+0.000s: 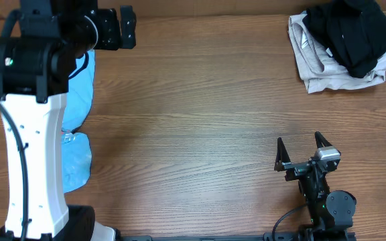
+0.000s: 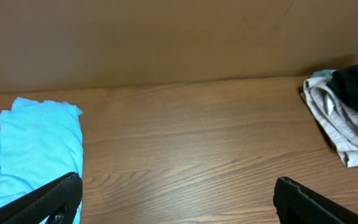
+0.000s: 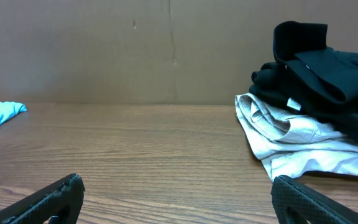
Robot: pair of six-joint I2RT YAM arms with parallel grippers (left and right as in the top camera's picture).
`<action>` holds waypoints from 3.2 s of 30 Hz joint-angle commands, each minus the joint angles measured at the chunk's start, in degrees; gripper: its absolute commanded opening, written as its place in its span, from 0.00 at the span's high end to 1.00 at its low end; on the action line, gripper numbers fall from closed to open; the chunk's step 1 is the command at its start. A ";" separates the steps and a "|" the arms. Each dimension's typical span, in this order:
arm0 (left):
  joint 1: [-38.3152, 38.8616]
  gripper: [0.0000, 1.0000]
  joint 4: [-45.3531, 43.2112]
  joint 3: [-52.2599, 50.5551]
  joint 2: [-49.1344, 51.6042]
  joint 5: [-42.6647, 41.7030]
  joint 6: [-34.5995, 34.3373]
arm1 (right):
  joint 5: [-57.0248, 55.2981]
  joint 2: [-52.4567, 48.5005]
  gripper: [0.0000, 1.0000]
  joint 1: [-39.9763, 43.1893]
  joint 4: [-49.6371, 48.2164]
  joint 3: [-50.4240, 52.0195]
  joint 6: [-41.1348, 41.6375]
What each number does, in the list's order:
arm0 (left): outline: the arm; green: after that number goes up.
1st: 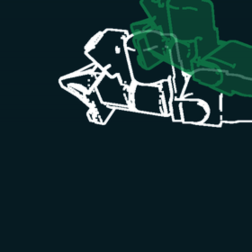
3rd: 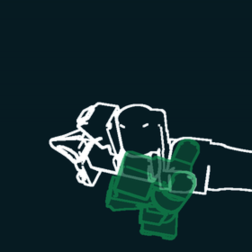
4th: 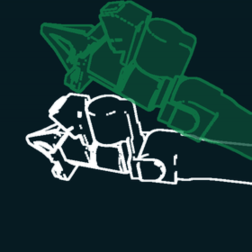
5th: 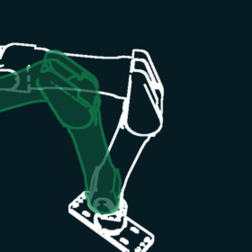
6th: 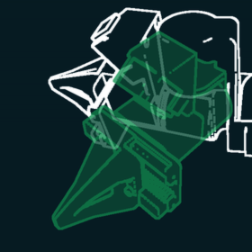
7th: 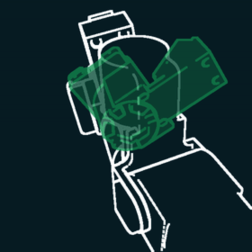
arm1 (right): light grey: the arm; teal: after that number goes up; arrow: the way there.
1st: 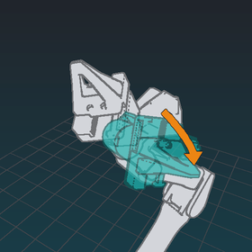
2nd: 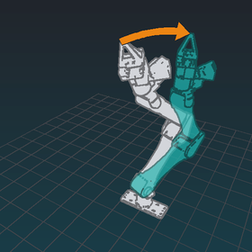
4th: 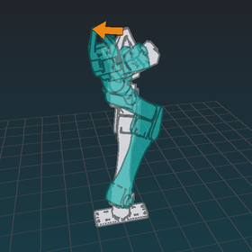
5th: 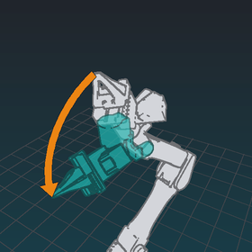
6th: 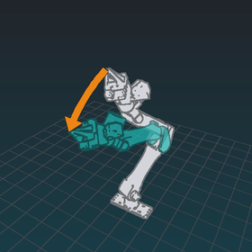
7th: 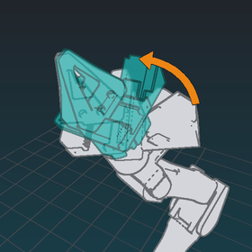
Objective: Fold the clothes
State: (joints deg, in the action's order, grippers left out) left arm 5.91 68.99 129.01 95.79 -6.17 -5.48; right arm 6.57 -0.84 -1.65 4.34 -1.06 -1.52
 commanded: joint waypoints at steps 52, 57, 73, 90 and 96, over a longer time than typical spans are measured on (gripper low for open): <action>-2.32 0.00 -84.78 -108.00 -49.07 2.34 2.73 | -0.52 0.68 0.00 -0.37 -0.17 0.61 0.28; -4.07 0.00 -84.70 -113.11 -54.90 2.32 2.73 | -0.52 0.68 0.00 -0.37 -0.17 0.61 0.28; -6.01 0.00 -77.79 -115.03 -65.31 1.73 2.73 | -0.52 0.68 0.00 -0.37 -0.17 0.61 0.28; -6.01 0.00 -81.72 -127.49 -82.66 1.92 2.69 | -0.52 0.68 0.00 -0.37 -0.17 0.61 0.28; -6.01 0.00 -81.68 -128.43 -87.19 2.19 2.73 | -0.52 0.68 0.00 -0.37 -0.17 0.61 0.28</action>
State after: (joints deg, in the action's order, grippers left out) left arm 0.32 -12.23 1.34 10.52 -4.43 -4.05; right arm 6.57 -0.84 -1.65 4.36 -1.06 -1.48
